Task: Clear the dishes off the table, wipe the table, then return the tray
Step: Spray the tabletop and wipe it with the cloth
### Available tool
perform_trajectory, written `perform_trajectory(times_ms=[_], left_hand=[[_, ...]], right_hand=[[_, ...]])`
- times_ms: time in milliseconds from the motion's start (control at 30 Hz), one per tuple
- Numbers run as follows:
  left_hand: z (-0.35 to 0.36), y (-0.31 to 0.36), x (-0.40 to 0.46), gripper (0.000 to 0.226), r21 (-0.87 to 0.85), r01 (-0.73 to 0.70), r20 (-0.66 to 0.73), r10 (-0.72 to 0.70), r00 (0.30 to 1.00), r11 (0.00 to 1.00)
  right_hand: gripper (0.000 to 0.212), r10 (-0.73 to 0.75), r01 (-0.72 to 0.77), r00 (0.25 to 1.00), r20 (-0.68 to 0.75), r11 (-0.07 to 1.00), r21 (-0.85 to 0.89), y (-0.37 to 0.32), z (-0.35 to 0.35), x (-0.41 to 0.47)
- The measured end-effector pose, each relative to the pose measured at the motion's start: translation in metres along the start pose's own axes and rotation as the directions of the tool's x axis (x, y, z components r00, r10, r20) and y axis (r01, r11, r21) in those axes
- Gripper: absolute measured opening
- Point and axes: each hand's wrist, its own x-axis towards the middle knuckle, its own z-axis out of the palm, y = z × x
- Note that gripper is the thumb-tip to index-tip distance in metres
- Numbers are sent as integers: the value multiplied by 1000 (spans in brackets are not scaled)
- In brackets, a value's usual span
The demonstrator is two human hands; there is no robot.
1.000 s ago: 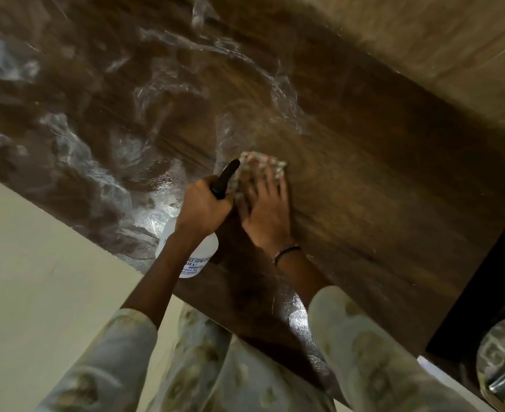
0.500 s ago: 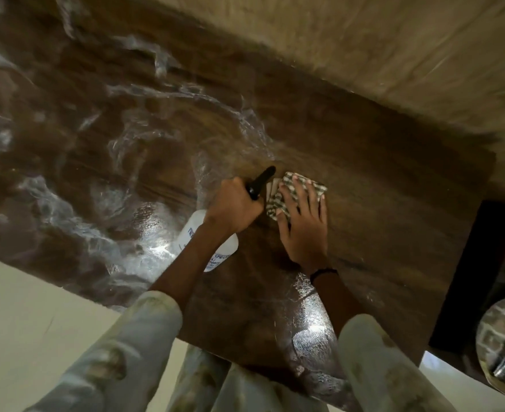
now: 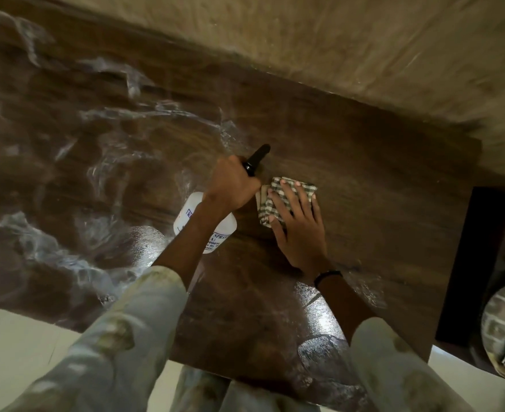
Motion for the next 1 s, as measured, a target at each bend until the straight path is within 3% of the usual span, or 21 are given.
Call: perform_trajectory(times_ms=[100, 267, 433, 500, 633, 700, 833, 1000], left_hand=[[-7, -5, 3, 16, 5, -29, -23, 29, 999, 1000], [-20, -21, 9, 6, -23, -30, -40, 30, 999, 999], [-31, -31, 12, 17, 8, -17, -51, 17, 999, 1000], [-31, -32, 12, 18, 3, -13, -37, 13, 999, 1000], [-33, -32, 12, 14, -23, -21, -62, 19, 998, 1000], [-36, -33, 13, 10, -35, -11, -58, 9, 998, 999], [-41, -35, 15, 10, -70, -8, -52, 4, 999, 998], [-43, -37, 15, 12, -80, -23, -84, 16, 996, 997]], right_hand=[[53, -33, 33, 999, 14, 999, -13, 25, -13, 30], [57, 82, -82, 997, -8, 997, 4, 60, -42, 114], [56, 211, -210, 977, -21, 977, 33, 28, -40, 175], [55, 147, -147, 989, -2, 988, 43, 10, -35, 167], [54, -172, 173, 981, 90, 985, -7, 12, -31, 116], [55, -211, 216, 971, 110, 976, -38, 36, -37, 107], [57, 32, -31, 999, 15, 998, -60, 73, -53, 139], [55, 246, -246, 969, -18, 969, 9, 29, -50, 202]])
